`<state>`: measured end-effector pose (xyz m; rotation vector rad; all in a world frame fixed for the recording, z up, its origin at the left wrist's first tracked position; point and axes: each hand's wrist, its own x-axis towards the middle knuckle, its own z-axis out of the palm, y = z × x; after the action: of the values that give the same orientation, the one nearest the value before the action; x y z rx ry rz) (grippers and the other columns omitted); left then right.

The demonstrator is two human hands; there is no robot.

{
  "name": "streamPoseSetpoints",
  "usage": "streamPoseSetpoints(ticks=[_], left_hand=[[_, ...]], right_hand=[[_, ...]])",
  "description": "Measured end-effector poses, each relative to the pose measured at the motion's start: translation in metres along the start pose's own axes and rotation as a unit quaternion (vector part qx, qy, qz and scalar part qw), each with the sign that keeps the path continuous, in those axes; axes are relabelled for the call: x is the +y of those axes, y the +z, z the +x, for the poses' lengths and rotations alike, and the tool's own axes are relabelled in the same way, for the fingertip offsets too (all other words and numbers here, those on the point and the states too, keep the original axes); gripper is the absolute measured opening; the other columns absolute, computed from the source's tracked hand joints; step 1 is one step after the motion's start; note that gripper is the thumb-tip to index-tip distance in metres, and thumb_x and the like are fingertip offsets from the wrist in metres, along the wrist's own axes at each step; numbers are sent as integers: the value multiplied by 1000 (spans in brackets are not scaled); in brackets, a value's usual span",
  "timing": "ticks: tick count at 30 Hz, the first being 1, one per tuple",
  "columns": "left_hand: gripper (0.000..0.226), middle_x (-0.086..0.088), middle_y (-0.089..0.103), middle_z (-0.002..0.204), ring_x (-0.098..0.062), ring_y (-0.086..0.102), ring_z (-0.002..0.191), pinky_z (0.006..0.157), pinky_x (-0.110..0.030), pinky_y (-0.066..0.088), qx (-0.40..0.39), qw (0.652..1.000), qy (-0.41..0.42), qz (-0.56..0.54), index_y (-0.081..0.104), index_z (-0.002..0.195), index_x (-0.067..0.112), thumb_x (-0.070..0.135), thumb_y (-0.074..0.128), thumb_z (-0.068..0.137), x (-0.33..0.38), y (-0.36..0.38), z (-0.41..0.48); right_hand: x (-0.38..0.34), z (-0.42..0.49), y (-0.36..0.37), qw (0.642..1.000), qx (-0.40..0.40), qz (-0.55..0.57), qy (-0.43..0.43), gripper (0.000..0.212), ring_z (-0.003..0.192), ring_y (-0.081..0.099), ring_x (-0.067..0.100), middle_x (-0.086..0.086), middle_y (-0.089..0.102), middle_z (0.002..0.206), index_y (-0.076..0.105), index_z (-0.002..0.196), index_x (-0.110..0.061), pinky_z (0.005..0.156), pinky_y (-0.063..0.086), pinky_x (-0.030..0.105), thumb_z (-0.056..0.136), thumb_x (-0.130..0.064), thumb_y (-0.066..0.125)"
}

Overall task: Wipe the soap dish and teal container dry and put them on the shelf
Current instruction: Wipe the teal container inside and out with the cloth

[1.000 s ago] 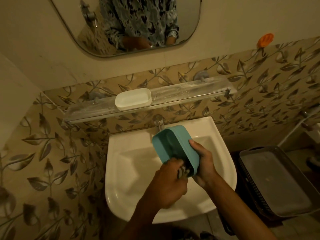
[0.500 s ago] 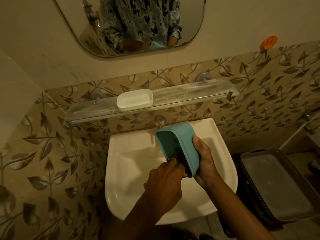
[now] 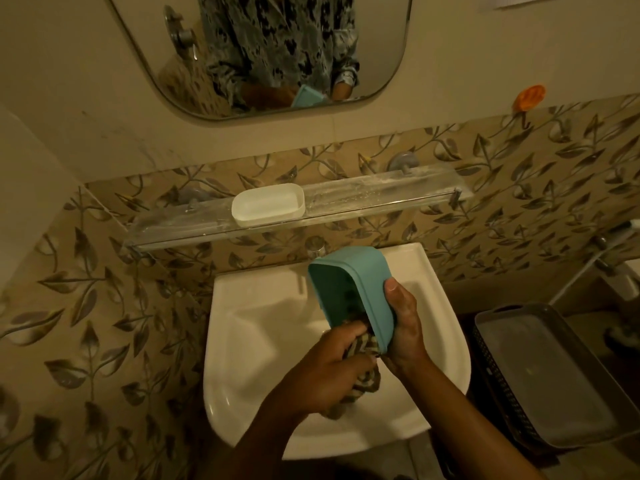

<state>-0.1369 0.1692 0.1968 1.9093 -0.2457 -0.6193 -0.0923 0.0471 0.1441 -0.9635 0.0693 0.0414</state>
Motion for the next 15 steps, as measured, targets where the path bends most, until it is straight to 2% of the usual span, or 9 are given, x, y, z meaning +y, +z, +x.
streamPoseSetpoints(ticks=[2,3,5,7,9,11,13,15], left_hand=[[35,10,56,120,-5,58,104,82,-16,51,39,986,58,153,48,123,39,20,49,94,-8,2,3],[35,6,55,126,-10,56,109,89,-21,49,66,962,75,252,48,127,32,21,49,94,-11,4,5],[38,2,50,134,-18,52,116,94,-31,44,114,903,58,409,46,131,27,21,49,93,-18,4,8],[40,1,44,138,-21,47,120,96,-36,43,118,877,28,466,44,133,27,21,49,93,-22,1,10],[40,1,42,140,-21,45,122,97,-37,43,125,878,17,463,46,132,27,20,49,93,-26,-1,12],[39,1,44,140,-19,49,120,98,-34,45,149,902,34,403,48,130,25,18,50,92,-26,2,10],[40,4,49,135,-18,53,117,97,-31,47,148,954,45,256,47,129,32,18,49,91,-20,9,6],[38,4,54,123,-17,57,108,87,-31,53,111,988,10,103,43,118,50,24,45,91,-7,12,2]], right_hand=[[0,2,1,1000,-2,7,8,65,79,66,24,13,71,90,72,98,-14,68,54,35,58,-65,77],[0,3,1,1000,-5,13,15,65,79,67,23,12,72,90,73,98,-15,67,56,34,57,-65,77],[0,3,2,1000,-13,14,23,68,83,68,26,14,72,94,71,104,-14,69,58,37,57,-64,77],[0,3,2,1000,-12,-2,24,76,89,66,33,19,69,99,67,109,-10,75,55,43,58,-65,76],[0,4,3,1000,-12,-12,21,78,89,65,34,21,68,100,66,109,-8,77,54,44,58,-65,76],[0,6,6,1000,-13,-15,15,71,85,67,29,17,70,96,70,103,-12,72,56,39,57,-66,76],[1,7,7,1000,-16,-16,5,64,80,68,24,12,72,90,72,98,-16,66,57,34,58,-66,76],[4,8,4,1000,-18,-6,-5,61,78,67,22,11,71,89,72,97,-17,67,55,34,61,-66,74]])
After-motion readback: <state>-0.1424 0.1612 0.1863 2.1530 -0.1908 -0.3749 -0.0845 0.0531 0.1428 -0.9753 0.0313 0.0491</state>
